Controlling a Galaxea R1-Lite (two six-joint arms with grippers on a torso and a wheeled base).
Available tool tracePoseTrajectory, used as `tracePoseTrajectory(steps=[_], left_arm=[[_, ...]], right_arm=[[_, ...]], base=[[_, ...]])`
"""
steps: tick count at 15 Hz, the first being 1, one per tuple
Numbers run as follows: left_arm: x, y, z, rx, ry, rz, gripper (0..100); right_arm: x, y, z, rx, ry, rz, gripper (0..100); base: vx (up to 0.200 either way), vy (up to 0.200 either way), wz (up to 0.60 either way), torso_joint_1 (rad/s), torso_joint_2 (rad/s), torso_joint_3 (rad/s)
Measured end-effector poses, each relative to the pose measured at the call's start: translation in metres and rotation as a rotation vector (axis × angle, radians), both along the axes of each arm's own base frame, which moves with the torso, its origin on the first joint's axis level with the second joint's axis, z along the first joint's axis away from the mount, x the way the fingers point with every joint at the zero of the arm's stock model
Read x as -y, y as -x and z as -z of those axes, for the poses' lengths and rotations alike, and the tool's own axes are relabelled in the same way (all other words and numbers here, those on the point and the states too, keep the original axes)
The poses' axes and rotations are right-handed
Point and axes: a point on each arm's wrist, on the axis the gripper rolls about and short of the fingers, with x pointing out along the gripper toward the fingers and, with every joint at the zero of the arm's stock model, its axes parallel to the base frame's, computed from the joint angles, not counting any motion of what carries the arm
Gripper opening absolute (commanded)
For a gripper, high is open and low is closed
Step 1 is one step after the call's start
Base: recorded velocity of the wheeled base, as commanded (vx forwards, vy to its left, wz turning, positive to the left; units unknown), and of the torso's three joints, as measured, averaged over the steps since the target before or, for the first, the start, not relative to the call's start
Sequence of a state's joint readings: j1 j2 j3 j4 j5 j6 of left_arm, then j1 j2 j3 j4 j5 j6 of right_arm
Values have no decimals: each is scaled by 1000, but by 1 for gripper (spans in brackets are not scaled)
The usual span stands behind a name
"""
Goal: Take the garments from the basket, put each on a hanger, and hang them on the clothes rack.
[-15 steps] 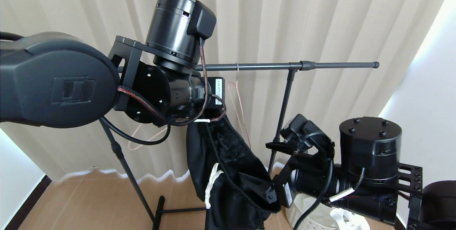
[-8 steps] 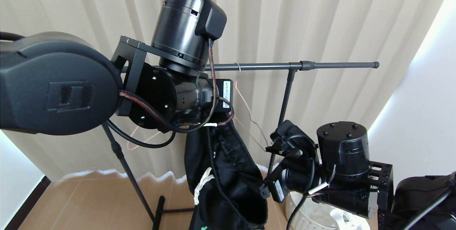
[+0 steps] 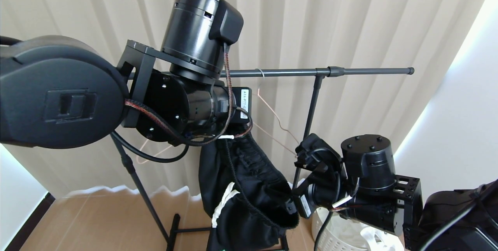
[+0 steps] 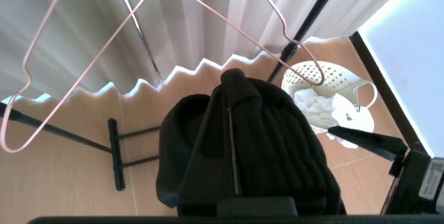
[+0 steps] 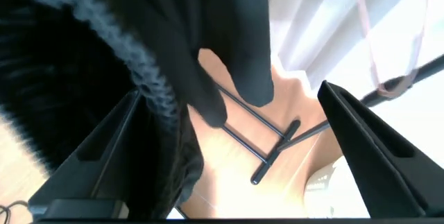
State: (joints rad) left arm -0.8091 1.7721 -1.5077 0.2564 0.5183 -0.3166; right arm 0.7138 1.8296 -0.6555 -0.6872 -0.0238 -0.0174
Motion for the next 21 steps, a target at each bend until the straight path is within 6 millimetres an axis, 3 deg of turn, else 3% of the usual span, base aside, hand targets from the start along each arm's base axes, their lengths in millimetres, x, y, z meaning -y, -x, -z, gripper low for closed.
tracePoseTrajectory(steps=[6, 13, 14, 17, 21], left_arm=[[-8, -2, 5, -15, -15, -20, 0], [-38, -8, 59, -159, -145, -102, 0], [-41, -6, 69, -188, -171, -104, 100], [-46, -2, 85, -218, -198, -102, 100], [-58, 6, 85, -261, -159, -48, 100]], right_arm=[[8, -12, -4, 16, -12, 50, 0], [25, -24, -30, 77, -76, 159, 0], [25, -25, -34, 82, -95, 187, 0], [23, -28, -37, 91, -106, 205, 0], [23, -28, -36, 89, -104, 207, 0]], base=[[0, 0, 0, 0, 0, 0], [0, 0, 0, 0, 0, 0], [0, 0, 0, 0, 0, 0], [0, 0, 0, 0, 0, 0], [0, 0, 0, 0, 0, 0]])
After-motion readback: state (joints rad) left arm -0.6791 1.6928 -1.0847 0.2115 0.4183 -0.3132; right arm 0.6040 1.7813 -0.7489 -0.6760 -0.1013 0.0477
